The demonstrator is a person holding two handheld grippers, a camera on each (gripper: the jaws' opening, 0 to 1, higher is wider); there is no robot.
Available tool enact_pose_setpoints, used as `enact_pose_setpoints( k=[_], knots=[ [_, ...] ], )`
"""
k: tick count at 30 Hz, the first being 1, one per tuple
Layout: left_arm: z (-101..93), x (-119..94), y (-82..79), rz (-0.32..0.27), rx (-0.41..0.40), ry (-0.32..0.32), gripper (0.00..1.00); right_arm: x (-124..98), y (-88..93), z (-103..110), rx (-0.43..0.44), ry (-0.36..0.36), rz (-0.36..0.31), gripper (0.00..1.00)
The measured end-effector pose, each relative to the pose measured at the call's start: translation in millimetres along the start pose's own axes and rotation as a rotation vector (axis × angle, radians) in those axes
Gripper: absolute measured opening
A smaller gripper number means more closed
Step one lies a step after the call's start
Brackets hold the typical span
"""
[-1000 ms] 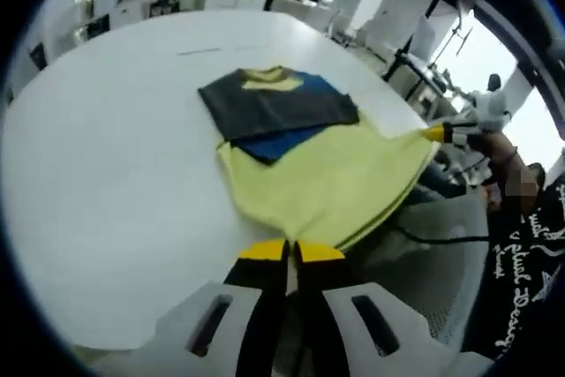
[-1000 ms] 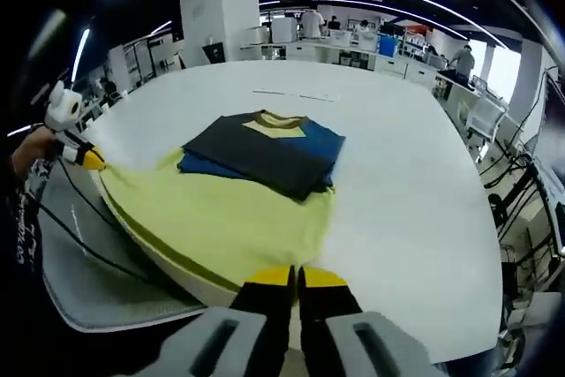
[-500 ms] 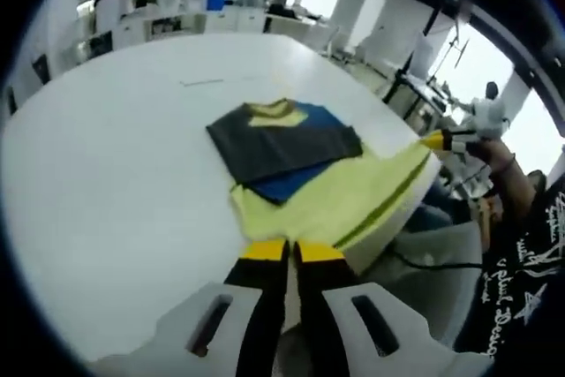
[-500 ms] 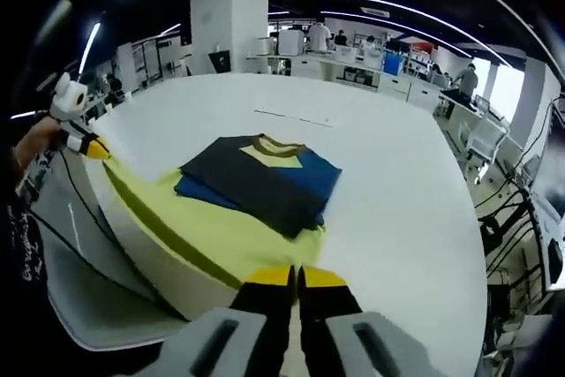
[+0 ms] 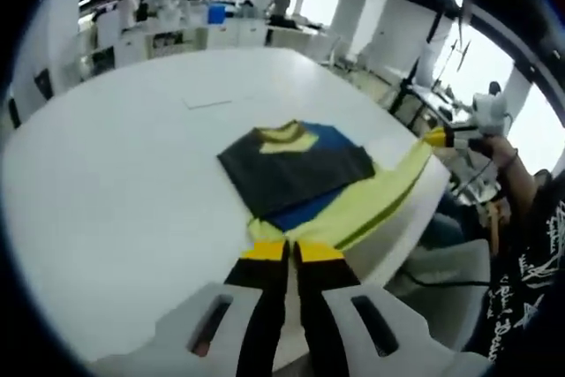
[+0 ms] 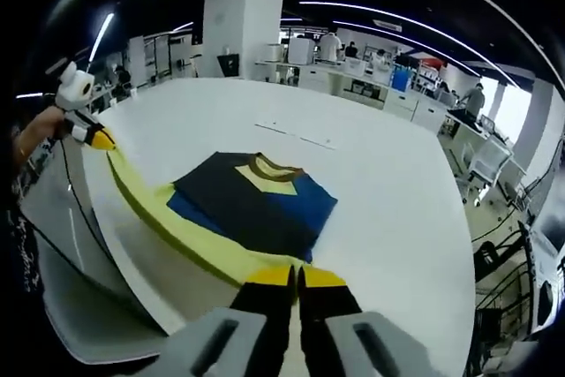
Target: Fold the garment on the visible template until the final outline fits inside the template.
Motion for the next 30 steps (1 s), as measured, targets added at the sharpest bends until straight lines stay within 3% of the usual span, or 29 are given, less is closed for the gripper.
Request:
enact_pose_setpoints(
  k=[8, 18, 24, 30],
  knots=[
    [15.4, 5, -26.5, -0.046, 0.015, -0.015, 0.00, 13, -23.4, -11, -0.022, 0.011, -0.030, 0.00],
    [47.9, 16, -66.0, -0.118, 0.027, -0.097, 0.00, 34, -55.7, -27, -0.018, 0.033, -0.084, 0.00],
    [65.7, 29, -79.9, -0.135, 0.046, -0.152, 0.00, 46, -76.4, -35, -0.010, 0.046, -0.112, 0.00],
    [88.2, 39, -94.0, -0.190, 0.031, -0.187, 0.00, 62, -90.9, -46, 0.005, 0.063, -0.130, 0.00]
  ],
)
Point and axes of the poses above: the point that each gripper's makers call its tool centre point, and the gripper's own axes: x roughly forward along the fingers, z roughly to its left, y roughly out of its underside, the point moved 1 cm from there along -x, roughly backward along the fingers, and after that the axes turned 5 degrees about x, right-handed, at the moved point
